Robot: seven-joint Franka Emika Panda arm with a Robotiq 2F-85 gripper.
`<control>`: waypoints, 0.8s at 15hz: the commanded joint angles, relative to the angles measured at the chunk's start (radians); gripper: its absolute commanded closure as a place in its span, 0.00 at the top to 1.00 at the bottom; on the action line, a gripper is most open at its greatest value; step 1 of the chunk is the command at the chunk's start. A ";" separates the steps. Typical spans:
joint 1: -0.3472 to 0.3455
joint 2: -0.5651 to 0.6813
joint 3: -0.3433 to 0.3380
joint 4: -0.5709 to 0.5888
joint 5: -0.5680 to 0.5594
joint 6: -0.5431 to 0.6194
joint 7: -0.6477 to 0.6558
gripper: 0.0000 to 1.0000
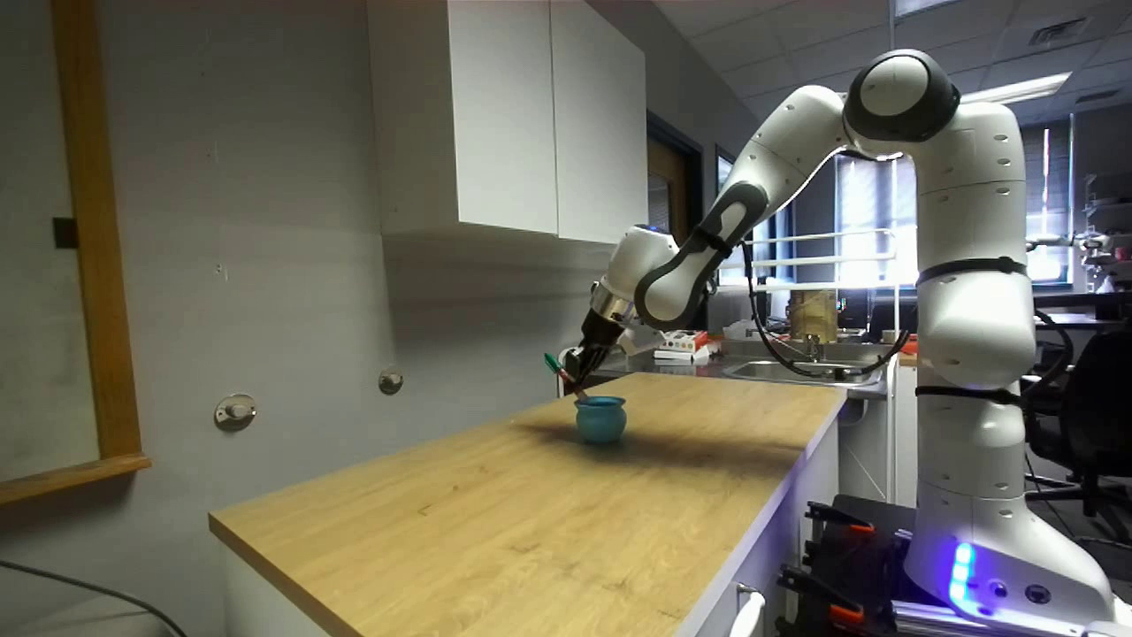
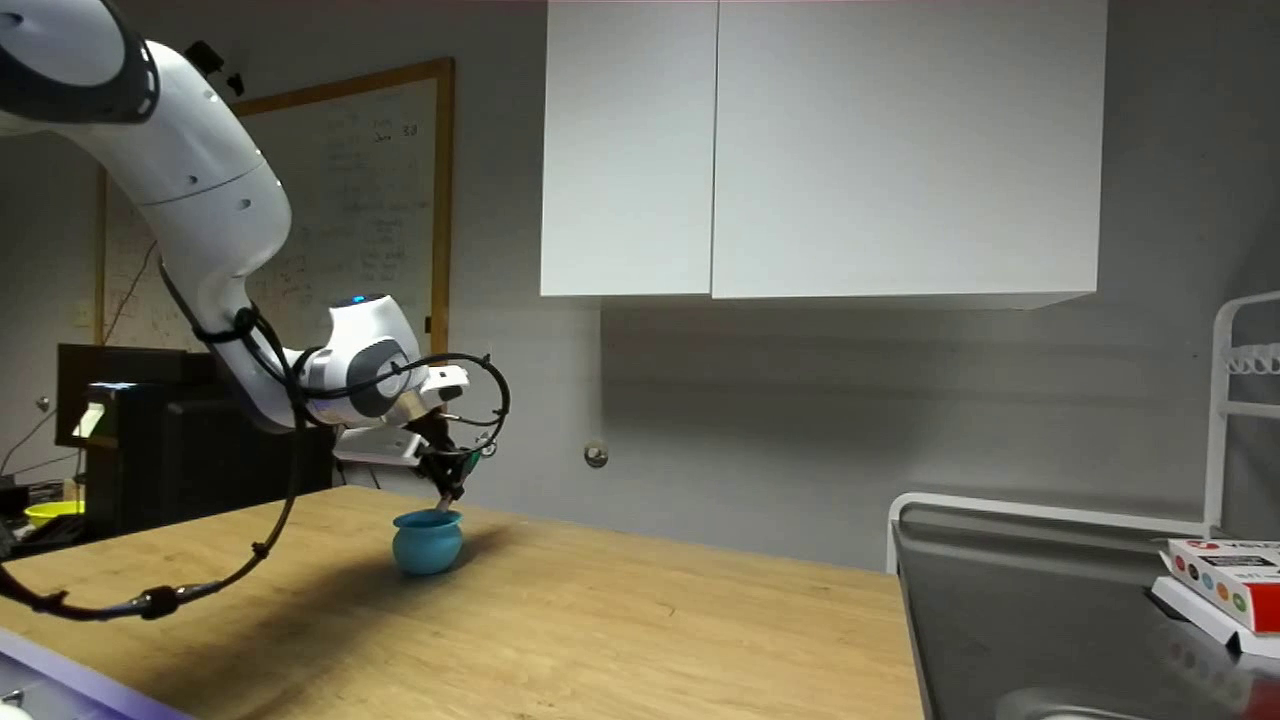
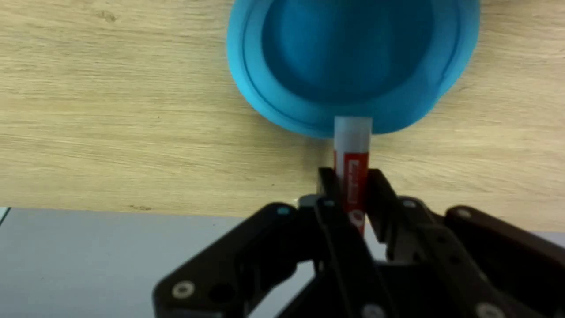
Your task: Put the marker in the blue bowl
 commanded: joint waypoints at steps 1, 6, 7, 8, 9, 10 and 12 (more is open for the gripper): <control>-0.014 -0.004 -0.016 -0.022 -0.035 0.039 0.035 0.07; -0.029 -0.019 -0.034 -0.055 -0.066 0.085 0.046 0.07; -0.033 -0.020 -0.039 -0.060 -0.089 0.093 0.059 0.07; -0.037 -0.022 -0.042 -0.065 -0.114 0.098 0.074 0.07; -0.041 -0.025 -0.047 -0.069 -0.151 0.104 0.098 0.07; -0.044 -0.028 -0.052 -0.072 -0.192 0.106 0.124 0.07; -0.052 -0.037 -0.058 -0.072 -0.284 0.101 0.187 0.07</control>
